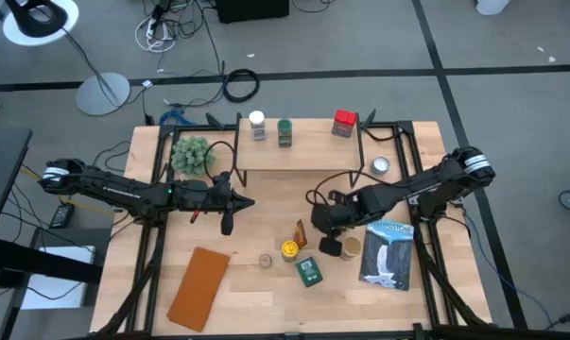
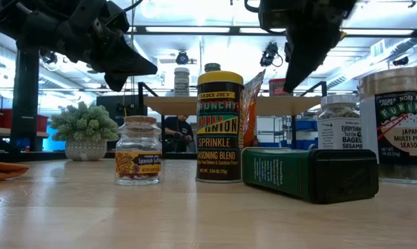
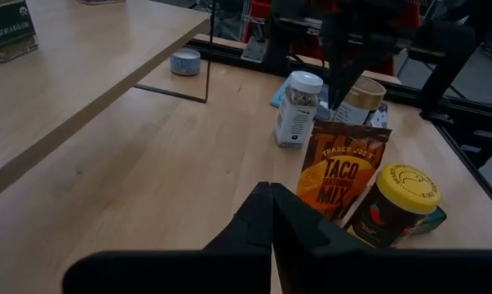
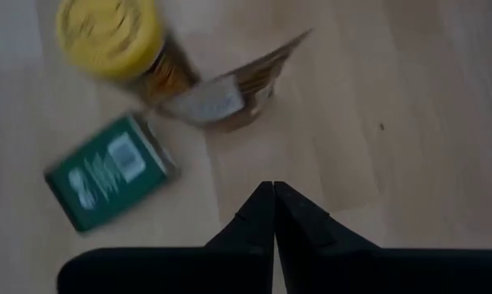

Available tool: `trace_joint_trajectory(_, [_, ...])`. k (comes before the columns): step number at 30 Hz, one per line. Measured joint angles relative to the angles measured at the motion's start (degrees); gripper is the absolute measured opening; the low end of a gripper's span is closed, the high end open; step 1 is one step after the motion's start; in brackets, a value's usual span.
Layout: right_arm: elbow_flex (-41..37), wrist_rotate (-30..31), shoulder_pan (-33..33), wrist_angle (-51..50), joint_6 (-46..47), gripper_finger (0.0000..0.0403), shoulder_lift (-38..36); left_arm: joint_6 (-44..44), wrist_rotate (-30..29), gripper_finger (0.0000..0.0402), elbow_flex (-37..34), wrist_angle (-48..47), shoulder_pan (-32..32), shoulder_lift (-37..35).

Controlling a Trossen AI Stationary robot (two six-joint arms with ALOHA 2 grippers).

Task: Shelf spices
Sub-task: Put the yellow seasoning bottle on the shelf

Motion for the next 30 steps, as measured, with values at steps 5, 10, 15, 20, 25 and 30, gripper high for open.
trace_joint_trajectory(5, [0.07,-2.48,-1.67,3.78,9.19,0.0031,-1.46,0.0,0.0,0.0005,0.0,0.03,0.0,0.0])
trace_joint_trajectory(10, [0.07,-5.08,-2.33,10.68,12.76,0.0055,-1.65,0.0,0.0,0.0005,0.0,0.05,0.0,0.0])
trace_joint_trajectory(15, [0.07,-9.1,-2.87,10.54,12.98,0.0079,-1.67,0.0,0.02,0.0005,0.0,0.05,-0.02,0.0])
trace_joint_trajectory(20, [0.07,-9.02,-2.89,10.26,13.0,0.0091,-1.67,0.0,0.02,0.0005,0.0,0.07,-0.02,0.0])
trace_joint_trajectory(25, [0.07,-9.03,-2.92,9.86,13.32,0.0088,-1.69,0.0,0.0,0.0005,0.0,0.05,0.0,0.0])
trace_joint_trajectory(30, [0.07,-8.83,-3.02,9.63,13.41,0.0087,-1.69,0.0,0.0,0.0005,0.0,0.03,-0.01,0.0])
